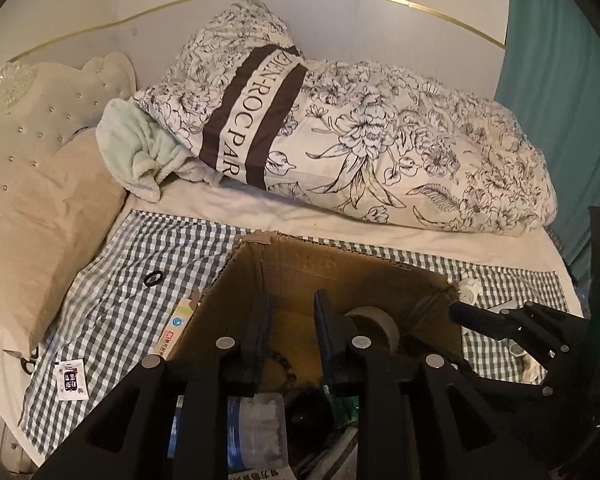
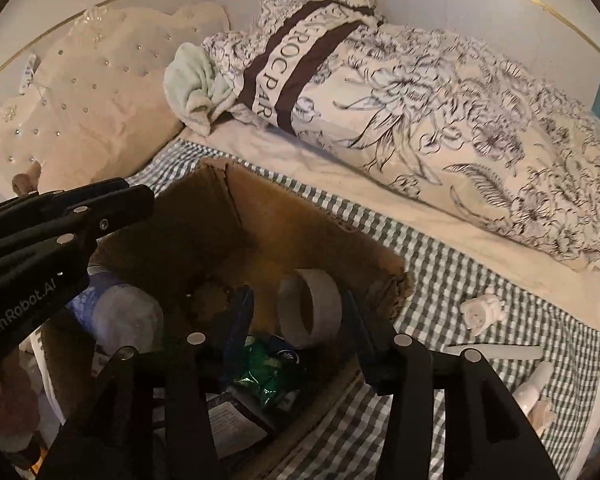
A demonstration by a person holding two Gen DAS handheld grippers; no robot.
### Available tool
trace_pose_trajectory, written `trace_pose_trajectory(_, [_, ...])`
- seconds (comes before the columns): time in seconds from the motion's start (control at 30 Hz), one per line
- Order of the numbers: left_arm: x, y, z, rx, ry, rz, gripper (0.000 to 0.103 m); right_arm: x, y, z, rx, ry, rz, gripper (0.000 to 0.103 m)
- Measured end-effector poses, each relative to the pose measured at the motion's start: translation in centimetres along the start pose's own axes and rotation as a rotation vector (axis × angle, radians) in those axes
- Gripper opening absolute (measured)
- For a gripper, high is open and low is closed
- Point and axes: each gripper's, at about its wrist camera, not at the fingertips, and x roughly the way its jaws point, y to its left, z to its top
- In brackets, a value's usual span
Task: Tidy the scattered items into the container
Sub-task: 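Open left tool releasing bracelet while right tool releases tape roll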
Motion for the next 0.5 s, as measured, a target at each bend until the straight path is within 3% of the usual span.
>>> trace_pose_trajectory(0.2, [-2.5, -0.5, 0.2, -0.003, -0.033, -0.006, 0.026, -3.6, 0.2, -0.2, 0.006, -0.059, -0.024, 0.048])
trace_pose_trajectory(0.4, [-6.0, -1.6, 0.4, -0.002, -0.085, -0.018, 0.037, -7.7, -0.4, -0.9, 0.025, -0.126, -0.047, 0.052])
trace_pose_trajectory(0.5, [-7.9, -2.2, 0.4, -0.007, -0.118, -0.029, 0.051, -9.8, -1.1, -1.4, 0.038, -0.160, -0.063, 0.057])
